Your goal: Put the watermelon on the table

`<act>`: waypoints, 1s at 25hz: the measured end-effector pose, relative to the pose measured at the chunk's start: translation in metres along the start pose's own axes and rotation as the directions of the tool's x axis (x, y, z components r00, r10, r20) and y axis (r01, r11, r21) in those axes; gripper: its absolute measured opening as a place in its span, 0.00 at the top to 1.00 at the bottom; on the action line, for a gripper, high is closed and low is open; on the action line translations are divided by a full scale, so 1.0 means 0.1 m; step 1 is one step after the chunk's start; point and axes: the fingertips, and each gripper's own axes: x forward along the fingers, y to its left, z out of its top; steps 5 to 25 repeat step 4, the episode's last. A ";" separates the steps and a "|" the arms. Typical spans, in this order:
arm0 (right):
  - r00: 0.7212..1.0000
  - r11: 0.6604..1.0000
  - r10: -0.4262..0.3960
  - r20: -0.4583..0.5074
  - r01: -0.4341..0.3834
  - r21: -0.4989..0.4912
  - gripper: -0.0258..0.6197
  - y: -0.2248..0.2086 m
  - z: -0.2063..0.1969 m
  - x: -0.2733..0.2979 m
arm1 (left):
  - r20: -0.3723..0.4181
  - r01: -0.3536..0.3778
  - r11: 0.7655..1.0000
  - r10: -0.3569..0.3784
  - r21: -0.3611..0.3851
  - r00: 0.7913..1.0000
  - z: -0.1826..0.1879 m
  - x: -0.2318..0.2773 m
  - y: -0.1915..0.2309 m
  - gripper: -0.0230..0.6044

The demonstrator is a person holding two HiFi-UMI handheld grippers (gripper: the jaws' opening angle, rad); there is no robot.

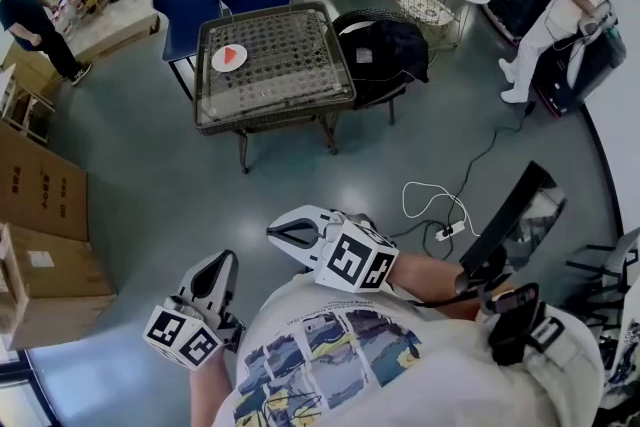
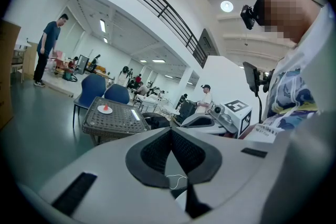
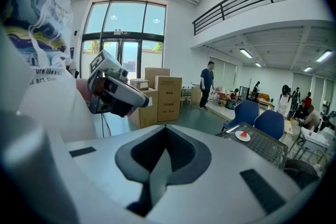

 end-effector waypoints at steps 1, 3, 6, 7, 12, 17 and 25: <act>1.000 1.000 0.001 -0.001 -0.001 0.000 0.94 -0.01 0.01 0.02 | 0.000 -0.001 1.000 0.001 -0.001 1.000 0.01 0.00 0.02 0.95; 1.000 1.000 0.003 -0.003 -0.003 -0.001 0.94 -0.03 0.04 0.06 | 0.000 -0.003 1.000 0.003 -0.005 1.000 0.04 -0.01 0.06 0.95; 1.000 1.000 0.004 -0.004 -0.004 -0.002 0.94 -0.05 0.05 0.09 | 0.000 -0.004 1.000 0.004 -0.006 1.000 0.05 -0.01 0.09 0.95; 1.000 1.000 0.004 -0.004 -0.004 -0.002 0.94 -0.05 0.05 0.09 | 0.000 -0.004 1.000 0.004 -0.006 1.000 0.05 -0.01 0.09 0.95; 1.000 1.000 0.004 -0.004 -0.004 -0.002 0.94 -0.05 0.05 0.09 | 0.000 -0.004 1.000 0.004 -0.006 1.000 0.05 -0.01 0.09 0.95; 1.000 1.000 0.004 -0.004 -0.004 -0.002 0.94 -0.05 0.05 0.09 | 0.000 -0.004 1.000 0.004 -0.006 1.000 0.05 -0.01 0.09 0.95; 1.000 1.000 0.004 -0.004 -0.004 -0.002 0.94 -0.05 0.05 0.09 | 0.000 -0.004 1.000 0.004 -0.006 1.000 0.05 -0.01 0.09 0.95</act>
